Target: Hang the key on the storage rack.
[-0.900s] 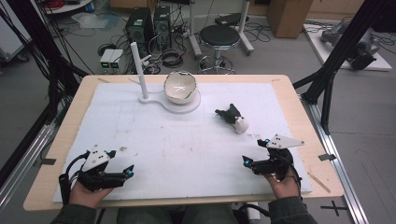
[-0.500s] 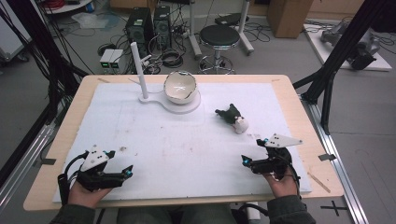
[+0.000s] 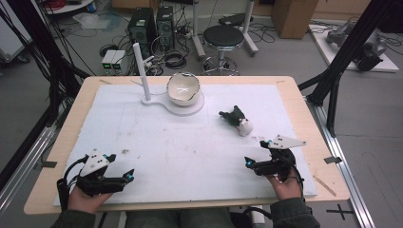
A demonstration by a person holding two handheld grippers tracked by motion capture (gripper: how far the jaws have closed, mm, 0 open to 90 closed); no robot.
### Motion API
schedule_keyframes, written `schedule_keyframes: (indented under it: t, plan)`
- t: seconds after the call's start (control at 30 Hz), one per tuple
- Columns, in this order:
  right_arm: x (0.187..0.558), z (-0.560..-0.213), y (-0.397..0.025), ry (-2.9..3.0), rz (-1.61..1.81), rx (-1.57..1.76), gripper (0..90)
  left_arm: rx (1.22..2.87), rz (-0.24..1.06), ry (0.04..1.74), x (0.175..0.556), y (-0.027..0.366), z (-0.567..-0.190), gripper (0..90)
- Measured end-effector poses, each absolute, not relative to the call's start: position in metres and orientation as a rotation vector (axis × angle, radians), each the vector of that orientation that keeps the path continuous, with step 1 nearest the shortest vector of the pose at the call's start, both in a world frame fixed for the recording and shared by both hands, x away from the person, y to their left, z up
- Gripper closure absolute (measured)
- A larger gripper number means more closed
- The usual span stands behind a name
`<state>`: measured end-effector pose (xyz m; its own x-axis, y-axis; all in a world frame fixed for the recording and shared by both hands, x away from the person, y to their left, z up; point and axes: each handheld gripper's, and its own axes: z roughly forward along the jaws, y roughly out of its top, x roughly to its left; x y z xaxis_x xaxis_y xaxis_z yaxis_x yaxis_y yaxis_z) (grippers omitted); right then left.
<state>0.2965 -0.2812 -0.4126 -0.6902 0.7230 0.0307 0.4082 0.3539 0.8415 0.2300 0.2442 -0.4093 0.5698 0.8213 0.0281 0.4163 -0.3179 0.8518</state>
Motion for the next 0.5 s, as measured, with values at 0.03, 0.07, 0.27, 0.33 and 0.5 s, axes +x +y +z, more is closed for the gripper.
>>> schedule_keyframes:
  t: [0.03, 0.07, 0.27, 0.33, 0.5]
  plan:
    - [0.2964, -0.4123, -0.2812, 2.274, 1.266, 0.999, 10.7, 1.941, 0.592, 0.996, 0.23, 0.2441, -0.4093, 17.4]
    - [0.2964, -0.4123, -0.2812, 2.274, 1.266, 0.999, 10.7, 1.941, 0.592, 0.996, 0.23, 0.2441, -0.4093, 17.4]
    - [0.2967, -0.411, -0.2827, 2.27, 1.267, 0.997, 10.7, 1.937, 0.589, 0.994, 0.2301, 0.2431, -0.4096, 17.4]
    - [0.2972, -0.4089, -0.2835, 2.263, 1.271, 1.009, 10.7, 1.937, 0.59, 0.995, 0.2302, 0.243, -0.4098, 17.4]
    - [0.2991, -0.4037, -0.2846, 2.257, 1.288, 1.026, 10.7, 1.94, 0.589, 0.998, 0.23, 0.2434, -0.4099, 17.4]
